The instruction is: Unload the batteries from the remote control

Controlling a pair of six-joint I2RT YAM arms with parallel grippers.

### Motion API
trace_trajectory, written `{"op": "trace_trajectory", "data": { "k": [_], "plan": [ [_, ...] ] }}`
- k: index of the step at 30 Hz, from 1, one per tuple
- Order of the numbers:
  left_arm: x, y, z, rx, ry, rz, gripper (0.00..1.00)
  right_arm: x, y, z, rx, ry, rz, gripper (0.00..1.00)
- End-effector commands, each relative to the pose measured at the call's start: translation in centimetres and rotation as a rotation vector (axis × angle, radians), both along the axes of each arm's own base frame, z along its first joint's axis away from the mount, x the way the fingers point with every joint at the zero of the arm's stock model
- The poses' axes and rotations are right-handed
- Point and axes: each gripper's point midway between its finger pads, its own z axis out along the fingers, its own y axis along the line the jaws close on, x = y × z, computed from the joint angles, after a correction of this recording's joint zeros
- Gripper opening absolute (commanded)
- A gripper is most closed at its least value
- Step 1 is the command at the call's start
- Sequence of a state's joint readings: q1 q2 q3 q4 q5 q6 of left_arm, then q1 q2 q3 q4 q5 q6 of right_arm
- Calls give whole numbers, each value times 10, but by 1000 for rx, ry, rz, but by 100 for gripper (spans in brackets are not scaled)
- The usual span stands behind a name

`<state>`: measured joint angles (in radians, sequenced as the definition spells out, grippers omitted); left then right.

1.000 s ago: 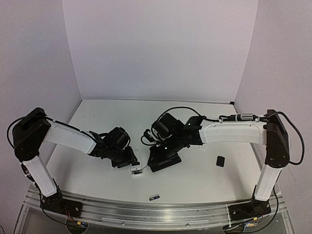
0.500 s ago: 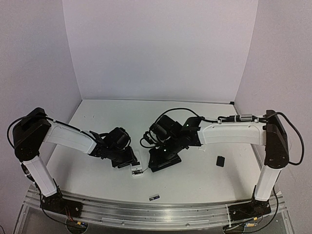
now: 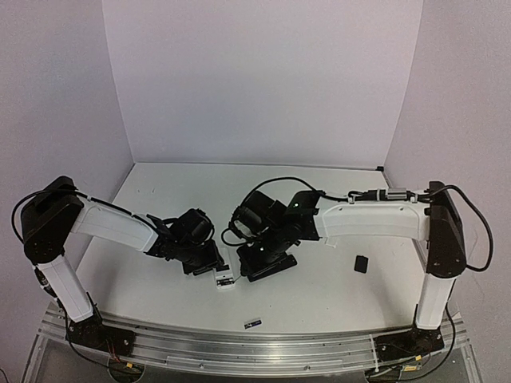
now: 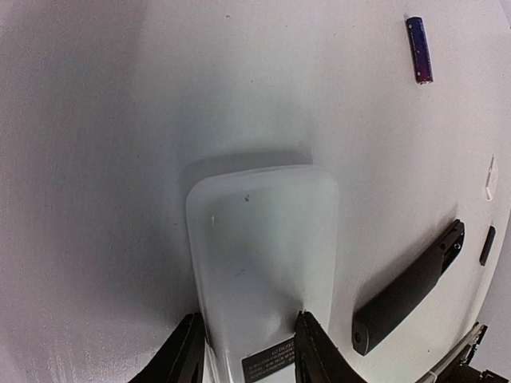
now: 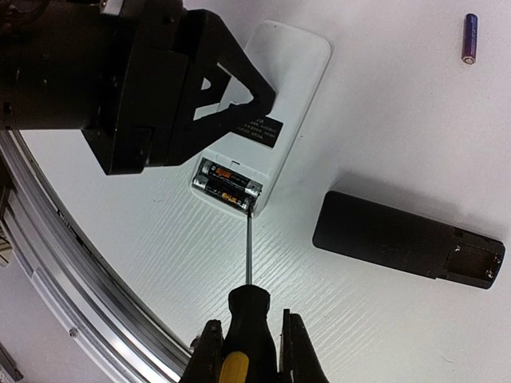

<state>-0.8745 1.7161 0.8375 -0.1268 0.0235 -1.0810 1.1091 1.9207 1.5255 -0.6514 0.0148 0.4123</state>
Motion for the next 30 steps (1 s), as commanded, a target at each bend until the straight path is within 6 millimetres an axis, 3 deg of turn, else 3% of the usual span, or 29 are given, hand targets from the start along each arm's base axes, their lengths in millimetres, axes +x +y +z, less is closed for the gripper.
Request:
{"op": "trace_trajectory", "data": {
  "k": [1, 15, 20, 30],
  "plan": [
    [-35, 35, -42, 154, 146, 8, 38, 10, -9, -10, -96, -45, -43, 0],
    [-44, 38, -62, 162, 199, 18, 33, 20, -36, -51, -199, -15, -244, 0],
    [-46, 41, -67, 176, 218, 29, 30, 23, -40, -63, -88, 56, -321, 0],
    [-54, 50, -75, 230, 259, 25, 21, 15, -29, -53, 225, 87, -289, 0]
  ]
}}
